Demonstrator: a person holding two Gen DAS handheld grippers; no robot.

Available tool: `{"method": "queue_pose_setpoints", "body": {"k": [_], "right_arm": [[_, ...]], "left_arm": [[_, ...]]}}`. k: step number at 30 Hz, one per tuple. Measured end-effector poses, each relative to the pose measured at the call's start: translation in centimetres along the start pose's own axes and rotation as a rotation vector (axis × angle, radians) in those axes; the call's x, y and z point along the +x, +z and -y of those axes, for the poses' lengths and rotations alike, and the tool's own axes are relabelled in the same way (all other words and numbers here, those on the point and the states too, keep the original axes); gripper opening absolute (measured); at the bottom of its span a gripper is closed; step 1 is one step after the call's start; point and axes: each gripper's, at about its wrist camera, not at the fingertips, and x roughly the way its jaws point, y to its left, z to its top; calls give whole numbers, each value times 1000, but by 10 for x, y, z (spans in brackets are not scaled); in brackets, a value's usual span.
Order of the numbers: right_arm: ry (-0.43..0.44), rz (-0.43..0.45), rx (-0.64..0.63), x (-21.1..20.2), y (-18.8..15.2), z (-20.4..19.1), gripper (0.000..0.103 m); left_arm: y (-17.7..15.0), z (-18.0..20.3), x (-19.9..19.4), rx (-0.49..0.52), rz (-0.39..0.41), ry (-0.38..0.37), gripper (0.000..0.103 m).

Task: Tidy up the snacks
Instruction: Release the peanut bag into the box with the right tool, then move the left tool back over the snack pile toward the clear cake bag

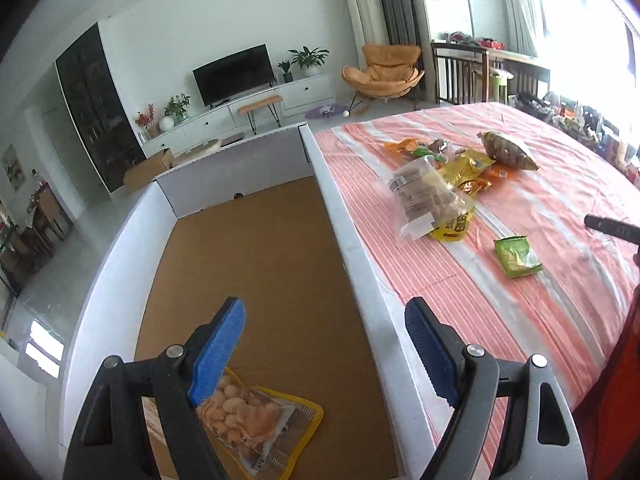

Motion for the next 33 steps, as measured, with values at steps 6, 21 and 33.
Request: {"method": "queue_pose_setpoints", "body": {"k": [6, 21, 33], "right_arm": [[-27, -18, -62, -1, -6, -11, 79], [381, -69, -50, -4, -19, -14, 80], [194, -272, -413, 33, -38, -166, 77]], "left_arm": [[-8, 1, -3, -101, -27, -21, 82], [3, -18, -50, -281, 170, -32, 100], [2, -38, -76, -357, 229, -63, 102]]}}
